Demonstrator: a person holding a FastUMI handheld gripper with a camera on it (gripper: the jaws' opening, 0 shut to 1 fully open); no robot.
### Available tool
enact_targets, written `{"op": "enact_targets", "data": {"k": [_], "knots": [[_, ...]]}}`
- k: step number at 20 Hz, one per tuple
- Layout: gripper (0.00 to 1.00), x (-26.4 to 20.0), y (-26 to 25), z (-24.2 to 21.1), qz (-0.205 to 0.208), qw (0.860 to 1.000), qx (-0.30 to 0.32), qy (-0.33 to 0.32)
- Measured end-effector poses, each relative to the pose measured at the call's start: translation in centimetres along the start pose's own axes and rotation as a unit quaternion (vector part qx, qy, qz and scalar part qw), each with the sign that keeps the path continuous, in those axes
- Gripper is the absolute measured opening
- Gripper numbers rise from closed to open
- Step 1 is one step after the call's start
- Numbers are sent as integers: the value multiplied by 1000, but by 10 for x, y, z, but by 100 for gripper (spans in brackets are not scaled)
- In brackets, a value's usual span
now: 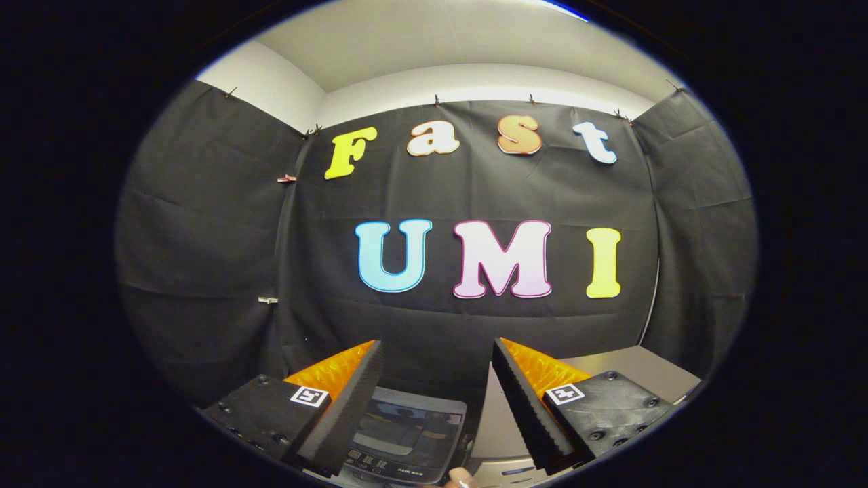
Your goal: Put the clothes into the washing machine and then close the washing machine lid.
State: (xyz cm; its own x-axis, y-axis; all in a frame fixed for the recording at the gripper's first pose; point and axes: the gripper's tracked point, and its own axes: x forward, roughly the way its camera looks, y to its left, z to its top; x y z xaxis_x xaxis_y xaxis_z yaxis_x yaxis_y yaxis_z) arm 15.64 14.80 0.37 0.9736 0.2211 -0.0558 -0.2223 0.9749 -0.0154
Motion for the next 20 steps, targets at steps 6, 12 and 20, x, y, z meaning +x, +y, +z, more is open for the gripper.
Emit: {"op": "enact_targets", "data": {"k": [6,12,20], "knots": [[100,-68,-17,-4,-7,1000,-1,1],[100,-117,-27,-4,-19,1000,-2,-21],[100,-137,-33,-3,-30,999,10,-33]]}}
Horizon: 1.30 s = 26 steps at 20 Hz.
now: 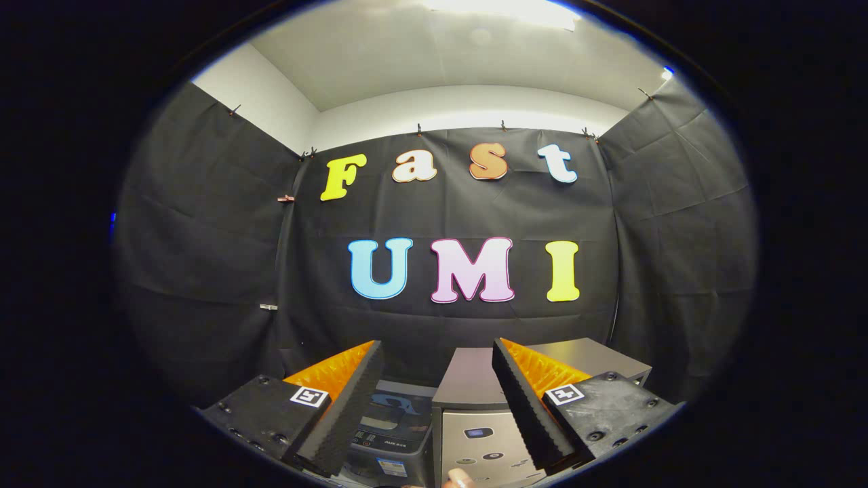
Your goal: Put the clothes into the washing machine and then close the washing machine lid.
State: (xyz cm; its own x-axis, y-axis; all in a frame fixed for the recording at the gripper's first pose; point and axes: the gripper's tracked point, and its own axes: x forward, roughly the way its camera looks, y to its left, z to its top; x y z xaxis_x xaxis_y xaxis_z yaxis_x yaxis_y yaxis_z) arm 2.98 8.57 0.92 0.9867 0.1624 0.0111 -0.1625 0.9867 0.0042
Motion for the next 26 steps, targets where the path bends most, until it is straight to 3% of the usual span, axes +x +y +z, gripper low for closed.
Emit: {"op": "enact_targets", "data": {"k": [14,26], "knots": [[100,3,-19,-9,-22,1000,21,6],[99,4,-35,-13,-42,999,0,12]]}}
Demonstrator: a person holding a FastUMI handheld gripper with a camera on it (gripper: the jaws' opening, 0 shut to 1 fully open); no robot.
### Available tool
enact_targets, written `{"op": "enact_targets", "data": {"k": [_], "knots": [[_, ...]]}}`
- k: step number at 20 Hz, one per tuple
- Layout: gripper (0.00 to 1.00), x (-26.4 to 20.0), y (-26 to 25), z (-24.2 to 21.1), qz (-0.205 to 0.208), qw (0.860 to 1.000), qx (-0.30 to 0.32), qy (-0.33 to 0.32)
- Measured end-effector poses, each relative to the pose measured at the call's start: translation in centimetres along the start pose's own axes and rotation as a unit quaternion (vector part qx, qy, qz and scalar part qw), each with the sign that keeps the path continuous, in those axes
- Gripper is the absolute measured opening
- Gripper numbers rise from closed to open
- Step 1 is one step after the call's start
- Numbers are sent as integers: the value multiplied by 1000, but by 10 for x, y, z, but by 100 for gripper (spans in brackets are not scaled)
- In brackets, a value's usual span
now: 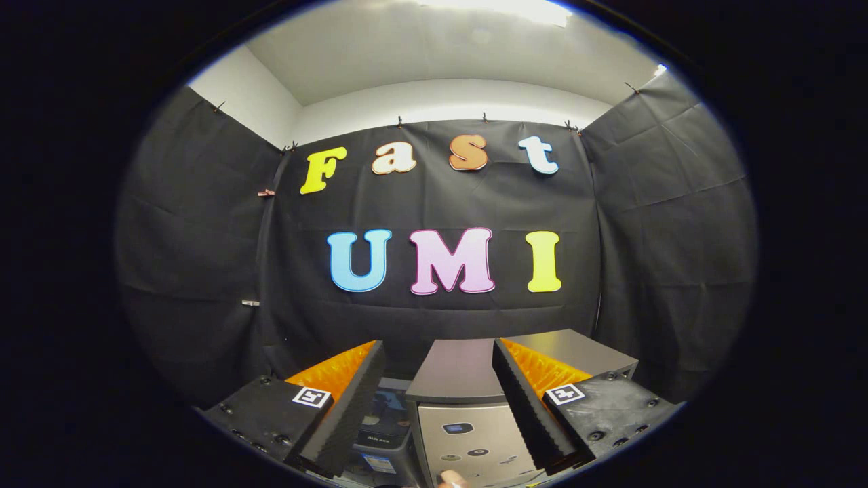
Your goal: Put the clothes into the washing machine and then close the washing machine lid.
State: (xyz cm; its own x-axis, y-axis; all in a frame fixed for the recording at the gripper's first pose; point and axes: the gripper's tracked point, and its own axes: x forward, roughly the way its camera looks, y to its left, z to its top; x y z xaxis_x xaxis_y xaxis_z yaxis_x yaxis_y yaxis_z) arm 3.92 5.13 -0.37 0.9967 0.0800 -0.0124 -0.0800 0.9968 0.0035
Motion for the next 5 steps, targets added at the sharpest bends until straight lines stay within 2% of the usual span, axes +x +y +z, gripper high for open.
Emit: {"op": "enact_targets", "data": {"k": [5], "knots": [[99,-1,-7,1,-8,1000,-1,3]]}}
